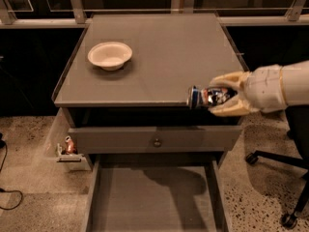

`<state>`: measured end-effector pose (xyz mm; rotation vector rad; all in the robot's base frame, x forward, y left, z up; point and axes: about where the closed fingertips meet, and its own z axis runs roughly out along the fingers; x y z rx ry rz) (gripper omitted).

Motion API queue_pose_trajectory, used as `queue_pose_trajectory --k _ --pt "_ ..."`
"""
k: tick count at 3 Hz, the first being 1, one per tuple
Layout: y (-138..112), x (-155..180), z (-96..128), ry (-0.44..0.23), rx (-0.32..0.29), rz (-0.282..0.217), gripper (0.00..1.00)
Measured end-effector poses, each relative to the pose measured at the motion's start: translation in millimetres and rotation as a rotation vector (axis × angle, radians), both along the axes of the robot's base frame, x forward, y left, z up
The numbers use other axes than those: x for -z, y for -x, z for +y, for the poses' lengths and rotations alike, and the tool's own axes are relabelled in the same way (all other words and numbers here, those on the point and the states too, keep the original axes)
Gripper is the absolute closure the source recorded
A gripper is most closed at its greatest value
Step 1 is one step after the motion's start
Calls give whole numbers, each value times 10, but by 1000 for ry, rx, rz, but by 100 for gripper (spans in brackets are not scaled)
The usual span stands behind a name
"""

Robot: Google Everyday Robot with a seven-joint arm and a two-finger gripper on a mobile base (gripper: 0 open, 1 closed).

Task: Pick pepsi can from middle drawer and place on counter

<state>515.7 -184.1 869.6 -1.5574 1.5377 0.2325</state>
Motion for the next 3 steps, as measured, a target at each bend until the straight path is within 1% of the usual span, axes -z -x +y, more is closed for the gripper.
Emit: queue_pose_trajectory --k 1,2,3 --pt "-180 -595 71 3 -33 -52 100" --pt "-180 -595 71 3 -33 -52 100" --pt "-294 -601 77 6 -21 -83 100"
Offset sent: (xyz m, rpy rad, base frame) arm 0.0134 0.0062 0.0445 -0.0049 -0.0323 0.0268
